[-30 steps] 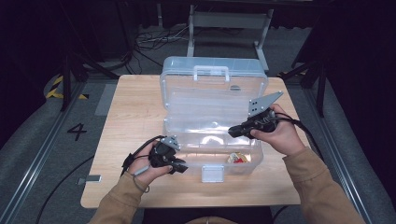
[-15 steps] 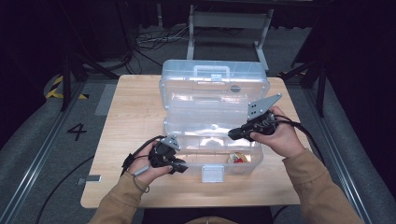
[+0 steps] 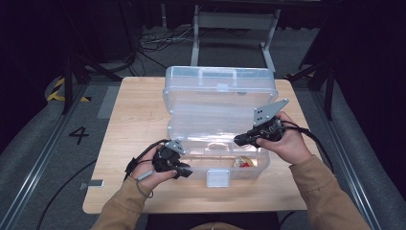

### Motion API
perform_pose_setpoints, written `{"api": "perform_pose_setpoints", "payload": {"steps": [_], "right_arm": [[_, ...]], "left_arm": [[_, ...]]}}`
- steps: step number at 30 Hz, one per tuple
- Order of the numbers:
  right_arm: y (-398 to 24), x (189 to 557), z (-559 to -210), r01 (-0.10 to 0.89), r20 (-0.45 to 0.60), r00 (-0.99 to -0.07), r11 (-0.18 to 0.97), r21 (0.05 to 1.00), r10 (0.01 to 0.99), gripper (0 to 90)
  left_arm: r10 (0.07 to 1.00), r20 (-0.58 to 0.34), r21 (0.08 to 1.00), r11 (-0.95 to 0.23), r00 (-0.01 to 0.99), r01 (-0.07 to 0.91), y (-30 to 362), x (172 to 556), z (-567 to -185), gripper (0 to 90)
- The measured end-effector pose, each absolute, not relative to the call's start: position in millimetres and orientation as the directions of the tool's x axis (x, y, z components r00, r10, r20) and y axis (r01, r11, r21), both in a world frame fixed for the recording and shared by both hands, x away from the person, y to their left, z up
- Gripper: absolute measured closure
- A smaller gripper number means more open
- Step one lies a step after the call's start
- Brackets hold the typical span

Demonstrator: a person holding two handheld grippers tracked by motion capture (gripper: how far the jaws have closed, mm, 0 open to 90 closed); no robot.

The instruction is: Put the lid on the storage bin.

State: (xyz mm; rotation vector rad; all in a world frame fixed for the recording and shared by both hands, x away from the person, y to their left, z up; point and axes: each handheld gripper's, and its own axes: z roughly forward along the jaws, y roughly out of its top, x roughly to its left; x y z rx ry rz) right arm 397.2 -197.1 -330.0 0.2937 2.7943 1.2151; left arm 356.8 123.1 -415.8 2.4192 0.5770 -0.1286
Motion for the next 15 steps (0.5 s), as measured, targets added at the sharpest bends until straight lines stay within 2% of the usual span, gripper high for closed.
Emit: {"api": "perform_pose_setpoints", "payload": {"steps": [8, 15], "right_arm": [[-197, 397, -330, 0.141, -0.002, -0.978, 0.663, 0.735, 0.210, 86.6], [-198, 397, -330, 0.144, -0.005, -0.975, 0.656, 0.741, 0.220, 86.6]], "left_arm": [[0.373, -0.226, 0.572, -0.697, 0.900, 0.432, 124, 357, -416, 73.8], [0.365, -0.226, 0.602, -0.676, 0.903, 0.424, 135, 353, -399, 74.2]]}}
